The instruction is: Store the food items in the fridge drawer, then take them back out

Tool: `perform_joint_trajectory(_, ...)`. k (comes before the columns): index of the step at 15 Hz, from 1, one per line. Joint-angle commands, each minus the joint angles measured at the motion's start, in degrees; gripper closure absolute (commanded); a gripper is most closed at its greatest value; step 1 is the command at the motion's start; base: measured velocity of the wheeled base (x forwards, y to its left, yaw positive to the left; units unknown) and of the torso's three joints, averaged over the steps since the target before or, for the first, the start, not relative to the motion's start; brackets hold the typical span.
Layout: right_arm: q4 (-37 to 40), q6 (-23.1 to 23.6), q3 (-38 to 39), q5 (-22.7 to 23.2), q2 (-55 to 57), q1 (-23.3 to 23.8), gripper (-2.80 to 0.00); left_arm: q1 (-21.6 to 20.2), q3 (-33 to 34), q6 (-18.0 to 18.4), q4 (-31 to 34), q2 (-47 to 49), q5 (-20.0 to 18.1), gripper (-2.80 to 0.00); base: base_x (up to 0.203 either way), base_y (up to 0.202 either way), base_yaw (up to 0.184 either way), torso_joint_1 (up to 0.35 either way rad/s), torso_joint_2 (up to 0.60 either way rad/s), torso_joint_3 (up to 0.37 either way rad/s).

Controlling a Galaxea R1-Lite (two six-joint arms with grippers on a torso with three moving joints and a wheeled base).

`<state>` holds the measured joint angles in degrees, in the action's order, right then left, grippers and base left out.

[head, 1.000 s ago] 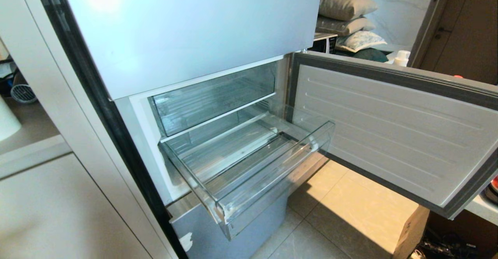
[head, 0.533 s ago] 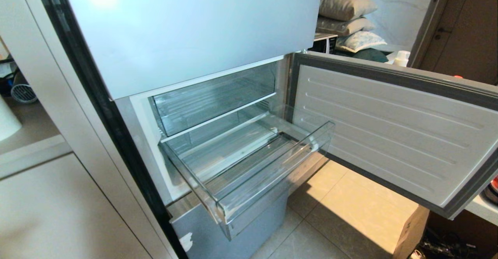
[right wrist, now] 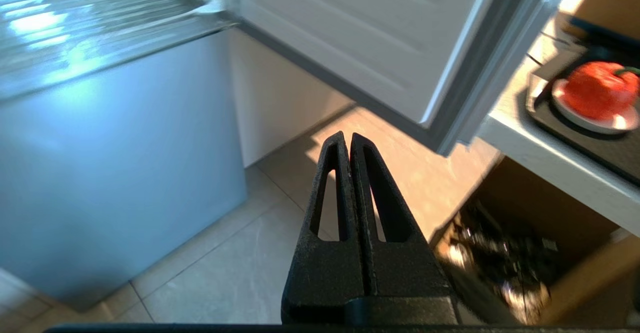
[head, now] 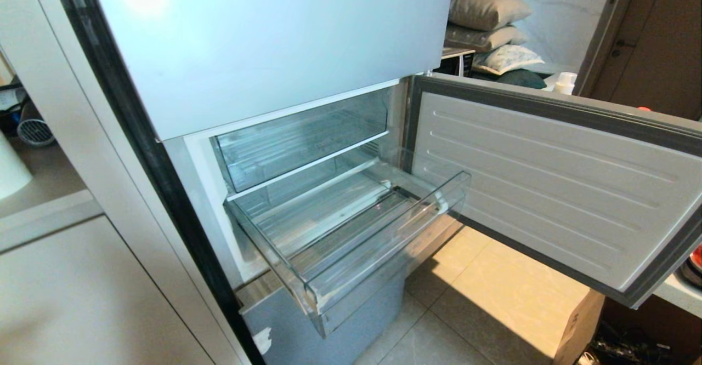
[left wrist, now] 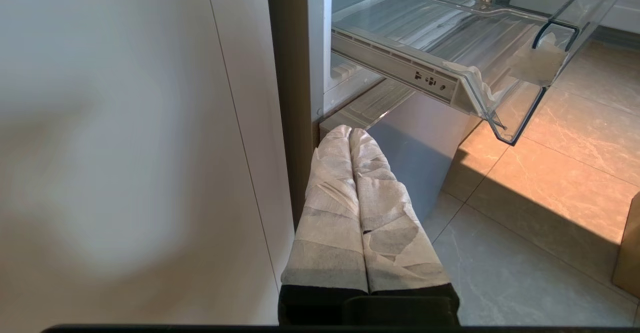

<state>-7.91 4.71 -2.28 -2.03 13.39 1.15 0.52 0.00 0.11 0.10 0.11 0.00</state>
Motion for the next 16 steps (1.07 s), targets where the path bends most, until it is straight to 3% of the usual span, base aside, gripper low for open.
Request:
perform_joint_trajectory(1, 3.9, 0.2, 1.9, 1.4, -13.3, -1.3, 0.00, 0.0, 0.0, 0.0, 0.0, 0.1, 0.0, 0.00, 0.000, 0.000, 0.000, 0.000, 0.00, 0.000)
perform_joint_trajectory(3, 8.1, 0.8, 2.4, 3.1, -13.3, -1.6, 0.00, 0.0, 0.0, 0.0, 0.0, 0.1, 0.0, 0.00, 0.000, 0.000, 0.000, 0.000, 0.00, 0.000)
perform_joint_trajectory(10, 8.1, 0.1, 2.4, 3.0, -13.3, -1.6, 0.00, 0.0, 0.0, 0.0, 0.0, 0.1, 0.0, 0.00, 0.000, -0.001, 0.007, 0.000, 0.00, 0.000)
perform_joint_trajectory(16, 8.0, -0.3, 2.3, 2.9, -13.3, -1.6, 0.00, 0.0, 0.0, 0.0, 0.0, 0.1, 0.0, 0.00, 0.002, -0.007, 0.158, 0.004, 0.00, 0.004)
